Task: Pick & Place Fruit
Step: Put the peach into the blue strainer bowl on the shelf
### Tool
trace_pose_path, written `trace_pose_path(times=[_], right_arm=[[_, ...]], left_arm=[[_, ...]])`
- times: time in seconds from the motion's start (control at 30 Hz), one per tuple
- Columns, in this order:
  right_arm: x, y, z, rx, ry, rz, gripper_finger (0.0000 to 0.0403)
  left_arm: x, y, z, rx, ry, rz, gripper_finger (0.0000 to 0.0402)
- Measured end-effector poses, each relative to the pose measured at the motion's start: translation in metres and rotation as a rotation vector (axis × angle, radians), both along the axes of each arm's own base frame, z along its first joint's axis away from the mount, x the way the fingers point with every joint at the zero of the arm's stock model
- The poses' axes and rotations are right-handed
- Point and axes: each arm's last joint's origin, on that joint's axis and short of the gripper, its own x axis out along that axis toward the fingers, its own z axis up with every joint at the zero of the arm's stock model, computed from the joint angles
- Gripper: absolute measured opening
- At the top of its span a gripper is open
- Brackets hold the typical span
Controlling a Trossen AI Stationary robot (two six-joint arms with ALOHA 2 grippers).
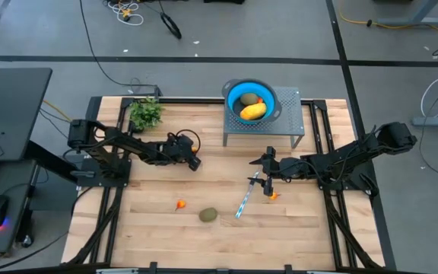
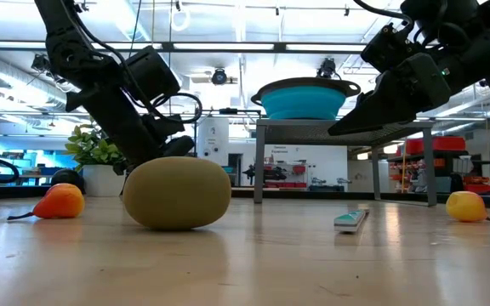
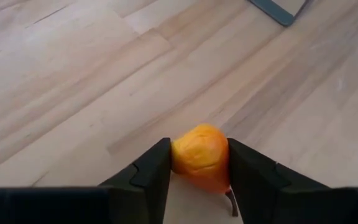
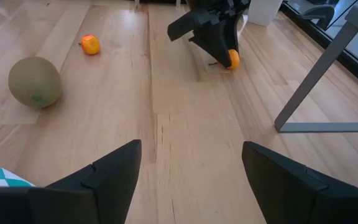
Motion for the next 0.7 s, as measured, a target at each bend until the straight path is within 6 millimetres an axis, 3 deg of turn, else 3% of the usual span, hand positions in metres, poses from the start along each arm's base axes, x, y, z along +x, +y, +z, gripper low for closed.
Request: trace_pose_path(times=[0.17, 0.33, 0.47, 0.7], right_arm=[[0.000, 0.000, 0.000, 0.000, 0.000, 0.000, 0.0288], [0.000, 0.000, 0.000, 0.000, 0.000, 0.000, 0.0288], [0.000, 0.000, 0.000, -0.004, 0.000, 0.001, 0.0288], [0.000, 0.000, 0.000, -0.004, 0.000, 0.001, 0.0288]], left_arm=[[0.004, 0.000, 0.005, -0.002, -0.051, -0.038, 0.0143], [0.013, 0.000, 0.026, 0.042, -0.120, -0.102, 0.0147], [0.019, 0.003, 0.053, 0.130, -0.171, -0.126, 0.0151], [0.025, 0.013, 0.117, 0.405, -0.227, -0.077, 0.0146]])
